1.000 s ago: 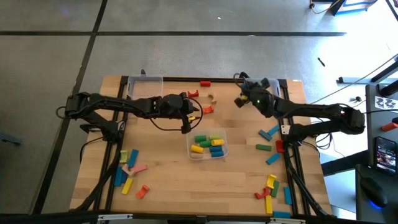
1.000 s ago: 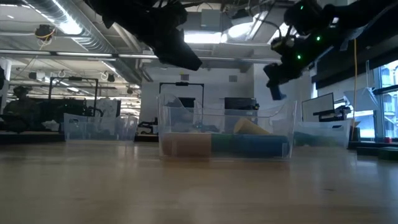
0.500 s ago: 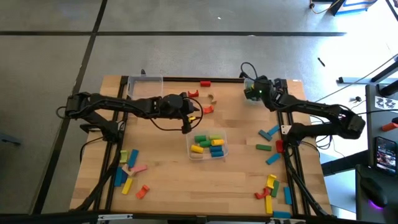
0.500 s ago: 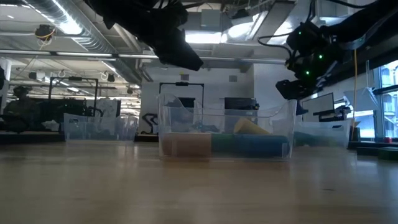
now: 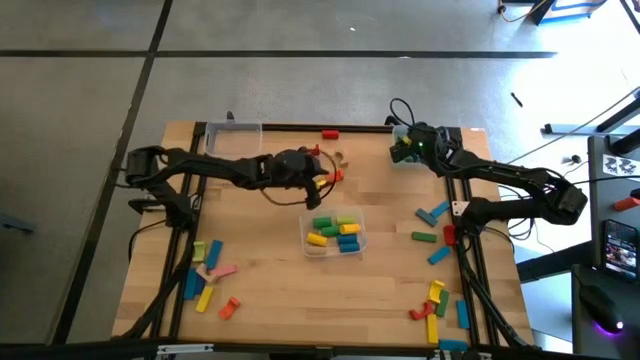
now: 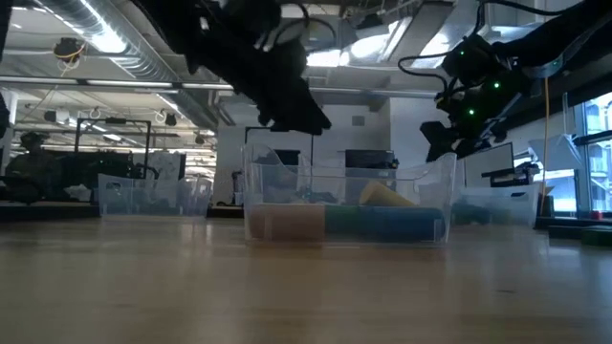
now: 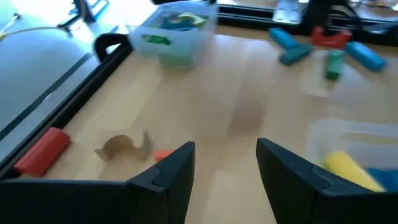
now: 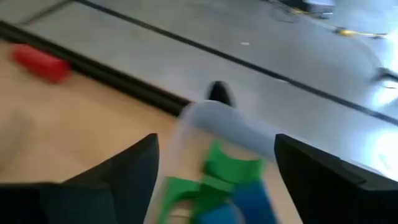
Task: Sort blocks by size
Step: Put the orange arch block into the top right transparent bin
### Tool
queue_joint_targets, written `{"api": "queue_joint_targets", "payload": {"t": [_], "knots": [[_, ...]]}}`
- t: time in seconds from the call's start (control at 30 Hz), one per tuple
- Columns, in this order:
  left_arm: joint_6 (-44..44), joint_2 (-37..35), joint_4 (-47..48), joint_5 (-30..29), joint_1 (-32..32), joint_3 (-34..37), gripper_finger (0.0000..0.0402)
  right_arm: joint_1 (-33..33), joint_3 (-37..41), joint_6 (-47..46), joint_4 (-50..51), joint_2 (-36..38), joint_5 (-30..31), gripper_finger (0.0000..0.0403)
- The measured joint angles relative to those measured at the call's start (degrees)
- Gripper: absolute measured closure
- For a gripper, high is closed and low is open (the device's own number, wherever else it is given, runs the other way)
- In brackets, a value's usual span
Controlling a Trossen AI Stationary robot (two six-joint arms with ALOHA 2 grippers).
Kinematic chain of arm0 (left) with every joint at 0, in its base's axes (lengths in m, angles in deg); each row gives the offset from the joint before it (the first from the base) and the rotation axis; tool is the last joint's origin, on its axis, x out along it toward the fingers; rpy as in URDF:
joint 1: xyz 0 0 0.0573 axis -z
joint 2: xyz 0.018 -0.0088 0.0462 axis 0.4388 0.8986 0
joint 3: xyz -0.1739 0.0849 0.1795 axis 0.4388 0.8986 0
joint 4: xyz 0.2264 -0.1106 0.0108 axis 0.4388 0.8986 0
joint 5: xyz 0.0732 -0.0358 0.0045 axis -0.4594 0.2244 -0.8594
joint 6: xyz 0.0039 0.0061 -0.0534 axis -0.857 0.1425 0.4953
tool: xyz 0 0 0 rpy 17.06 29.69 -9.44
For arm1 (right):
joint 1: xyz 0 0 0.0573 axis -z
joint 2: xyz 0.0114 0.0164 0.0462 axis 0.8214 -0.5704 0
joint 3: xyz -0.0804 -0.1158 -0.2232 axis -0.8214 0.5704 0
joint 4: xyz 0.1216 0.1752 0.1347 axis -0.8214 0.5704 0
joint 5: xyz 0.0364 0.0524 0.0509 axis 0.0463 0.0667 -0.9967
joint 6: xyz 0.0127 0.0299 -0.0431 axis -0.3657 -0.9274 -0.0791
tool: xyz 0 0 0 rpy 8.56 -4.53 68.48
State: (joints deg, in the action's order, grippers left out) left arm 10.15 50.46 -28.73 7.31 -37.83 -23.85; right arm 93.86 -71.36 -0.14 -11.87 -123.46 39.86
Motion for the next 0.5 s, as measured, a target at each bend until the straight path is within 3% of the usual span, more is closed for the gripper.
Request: {"api": "queue_joint_targets", "payload": {"t": [0.23, 0.5], "knots": [[-3.0, 6.1, 3.6, 0.2, -3.5, -5.3, 0.0233, 0.0, 0.0, 1.0, -0.6, 0.0, -2.3, 0.0083], [-3.4, 12.7, 16.6, 0.5, -6.2, -14.3, 0.0233, 0.0, 0.0, 1.2, -0.6, 0.0, -2.3, 0.0083]]}}
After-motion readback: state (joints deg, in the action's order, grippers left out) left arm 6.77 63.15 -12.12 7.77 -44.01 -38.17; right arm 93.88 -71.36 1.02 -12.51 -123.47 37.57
